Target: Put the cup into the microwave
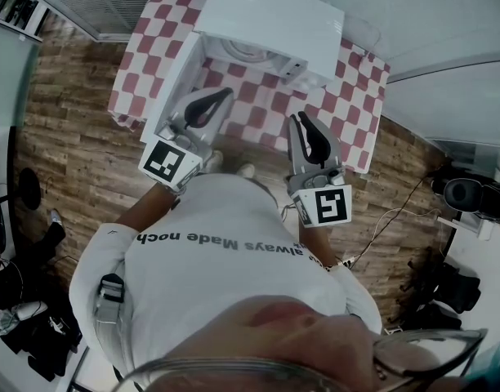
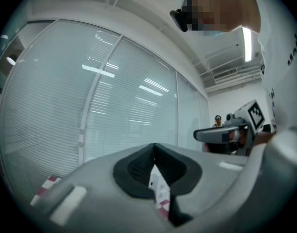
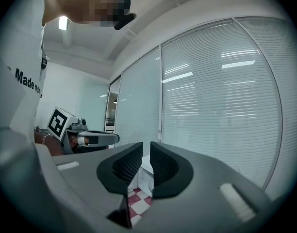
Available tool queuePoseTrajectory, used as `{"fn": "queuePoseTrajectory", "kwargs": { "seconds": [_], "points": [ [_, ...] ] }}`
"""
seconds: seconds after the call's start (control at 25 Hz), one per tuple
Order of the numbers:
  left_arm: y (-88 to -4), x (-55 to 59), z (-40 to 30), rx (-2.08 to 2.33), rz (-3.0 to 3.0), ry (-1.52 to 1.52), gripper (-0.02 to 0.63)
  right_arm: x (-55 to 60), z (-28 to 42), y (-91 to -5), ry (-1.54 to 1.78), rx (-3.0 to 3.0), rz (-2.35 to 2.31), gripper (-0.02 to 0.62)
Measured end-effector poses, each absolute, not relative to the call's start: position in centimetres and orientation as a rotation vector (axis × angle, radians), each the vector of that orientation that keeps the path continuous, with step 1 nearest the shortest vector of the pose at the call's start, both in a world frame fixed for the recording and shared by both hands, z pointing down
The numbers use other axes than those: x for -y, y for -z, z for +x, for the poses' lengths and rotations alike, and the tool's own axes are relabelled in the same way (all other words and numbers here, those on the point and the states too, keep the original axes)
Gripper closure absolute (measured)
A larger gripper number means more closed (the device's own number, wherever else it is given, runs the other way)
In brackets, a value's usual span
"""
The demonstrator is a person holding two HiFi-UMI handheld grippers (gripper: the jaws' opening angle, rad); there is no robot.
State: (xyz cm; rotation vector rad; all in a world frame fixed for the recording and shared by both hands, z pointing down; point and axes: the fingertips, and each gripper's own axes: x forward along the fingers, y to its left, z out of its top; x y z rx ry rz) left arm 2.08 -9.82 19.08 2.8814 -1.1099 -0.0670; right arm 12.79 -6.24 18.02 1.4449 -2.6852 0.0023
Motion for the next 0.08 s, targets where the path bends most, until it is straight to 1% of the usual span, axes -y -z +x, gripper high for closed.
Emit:
{"fn": "queuePoseTrajectory", "kwargs": {
  "seconds": [0.08],
  "points": [
    [-18.89,9.66,2.23,1.110,2.882,0.067,0.601,6.13,12.90,-17.83,0.002,2.685,1.444,0.546]
  ]
}}
